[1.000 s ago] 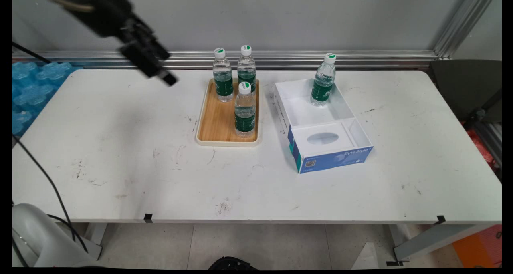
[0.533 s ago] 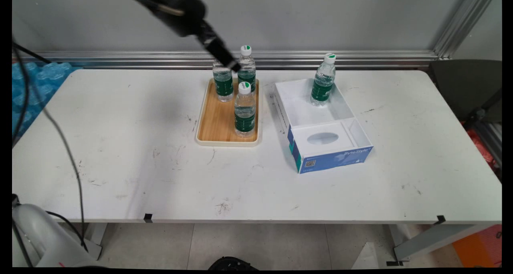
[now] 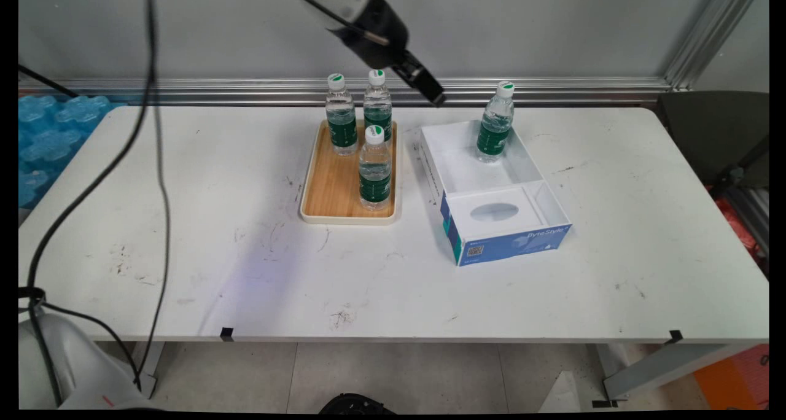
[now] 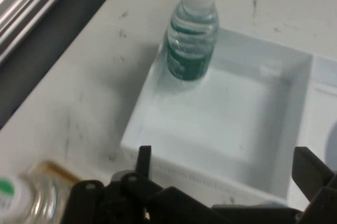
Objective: Pick up the green bottle from the white box
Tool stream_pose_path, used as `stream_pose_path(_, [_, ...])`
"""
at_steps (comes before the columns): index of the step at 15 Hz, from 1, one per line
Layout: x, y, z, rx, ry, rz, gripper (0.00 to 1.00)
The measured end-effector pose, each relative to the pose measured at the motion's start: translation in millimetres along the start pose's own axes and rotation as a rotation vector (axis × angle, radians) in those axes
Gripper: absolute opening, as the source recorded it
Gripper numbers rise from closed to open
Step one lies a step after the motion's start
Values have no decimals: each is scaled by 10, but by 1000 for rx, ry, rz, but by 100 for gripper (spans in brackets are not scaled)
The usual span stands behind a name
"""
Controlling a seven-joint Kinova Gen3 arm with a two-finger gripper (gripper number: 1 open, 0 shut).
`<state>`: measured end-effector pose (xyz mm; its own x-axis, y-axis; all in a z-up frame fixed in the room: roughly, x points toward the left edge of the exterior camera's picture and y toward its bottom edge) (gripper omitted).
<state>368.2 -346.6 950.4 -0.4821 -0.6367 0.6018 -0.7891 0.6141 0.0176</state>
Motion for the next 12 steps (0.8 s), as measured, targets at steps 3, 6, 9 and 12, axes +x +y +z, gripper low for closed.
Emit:
stream_pose_path(3, [110, -10, 294, 12, 15, 1, 100])
stream_pose_path(6, [244, -22, 699, 16, 36, 5, 100])
stream_pose_path(9, [325, -34, 1002, 11, 49, 14, 100])
stream_pose_path(12, [391, -47, 1302, 1, 59, 26, 100])
